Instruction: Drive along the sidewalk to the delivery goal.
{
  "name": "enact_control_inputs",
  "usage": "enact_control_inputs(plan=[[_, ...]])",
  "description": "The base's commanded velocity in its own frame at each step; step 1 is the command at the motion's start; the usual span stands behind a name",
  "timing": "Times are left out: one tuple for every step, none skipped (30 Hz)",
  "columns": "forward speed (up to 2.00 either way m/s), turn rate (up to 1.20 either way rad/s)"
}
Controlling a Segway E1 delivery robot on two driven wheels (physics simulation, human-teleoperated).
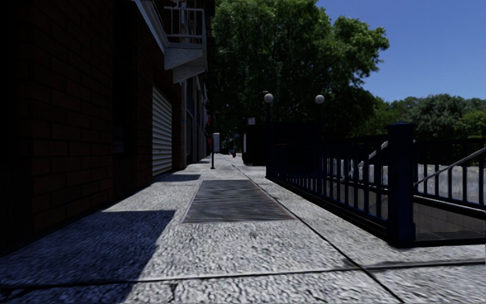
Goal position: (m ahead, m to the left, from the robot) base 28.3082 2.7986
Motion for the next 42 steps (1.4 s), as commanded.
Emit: enact_control_inputs(plan=[[2.0, 0.43], [2.0, 0.0], [2.0, 0.0], [2.0, 0.0], [2.0, 0.0], [2.0, 0.0], [2.0, 0.0], [2.0, 0.0], [2.0, 0.0], [2.0, 0.0], [2.0, 0.0], [2.0, 0.0], [2.0, 0.0], [2.0, 0.0], [2.0, 0.0], [2.0, 0.0], [2.0, 0.0], [2.0, 0.0], [2.0, 0.0], [2.0, 0.0], [2.0, 0.0], [2.0, 0.0], [2.0, 0.0], [2.0, 0.0], [2.0, 0.0], [2.0, 0.0], [2.0, 0.0], [2.0, 0.0], [2.0, 0.0], [2.0, 0.0], [2.0, 0.0], [2.0, 0.0], [2.0, 0.0], [2.0, 0.0], [2.0, 0.0], [2.0, 0.0], [2.0, 0.0], [2.0, 0.0], [2.0, 0.0], [2.0, 0.0], [2.0, 0.0], [2.0, 0.0]])
